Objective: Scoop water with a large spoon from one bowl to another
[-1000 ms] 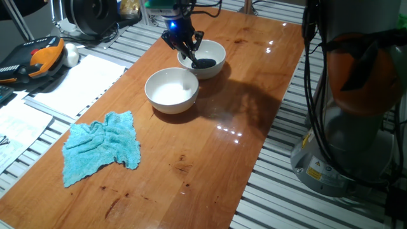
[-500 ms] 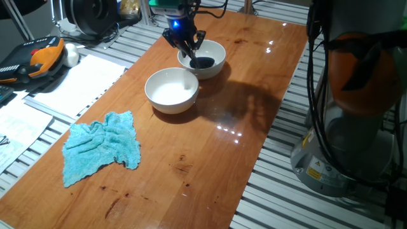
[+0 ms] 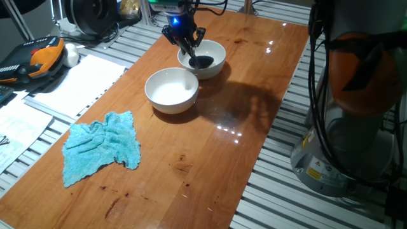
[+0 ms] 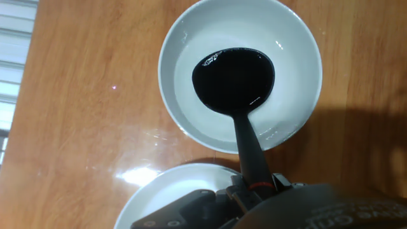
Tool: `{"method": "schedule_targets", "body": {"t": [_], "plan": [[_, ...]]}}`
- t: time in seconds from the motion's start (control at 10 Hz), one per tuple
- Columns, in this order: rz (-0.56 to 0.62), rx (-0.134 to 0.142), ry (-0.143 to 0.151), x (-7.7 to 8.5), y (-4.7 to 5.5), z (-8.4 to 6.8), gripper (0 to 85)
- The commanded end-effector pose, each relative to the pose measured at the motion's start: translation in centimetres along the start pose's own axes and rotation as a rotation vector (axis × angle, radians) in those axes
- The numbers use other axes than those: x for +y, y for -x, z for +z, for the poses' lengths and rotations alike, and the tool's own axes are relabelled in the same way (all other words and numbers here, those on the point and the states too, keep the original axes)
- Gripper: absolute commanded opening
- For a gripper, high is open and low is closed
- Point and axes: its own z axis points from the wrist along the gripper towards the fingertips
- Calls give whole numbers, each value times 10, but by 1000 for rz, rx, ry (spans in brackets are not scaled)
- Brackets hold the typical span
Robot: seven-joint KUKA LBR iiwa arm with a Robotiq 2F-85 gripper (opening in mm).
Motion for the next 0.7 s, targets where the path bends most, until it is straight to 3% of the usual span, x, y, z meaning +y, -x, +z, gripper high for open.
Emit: {"method": "schedule_targets", "body": {"t": [0.0, 0.1, 0.2, 0.6], "plan": [[0, -1, 9, 0, 1, -2, 0], [0, -2, 22, 1, 2, -4, 0], [3, -8, 55, 1, 3, -7, 0], [-19, -40, 69, -2, 3, -14, 0]]}}
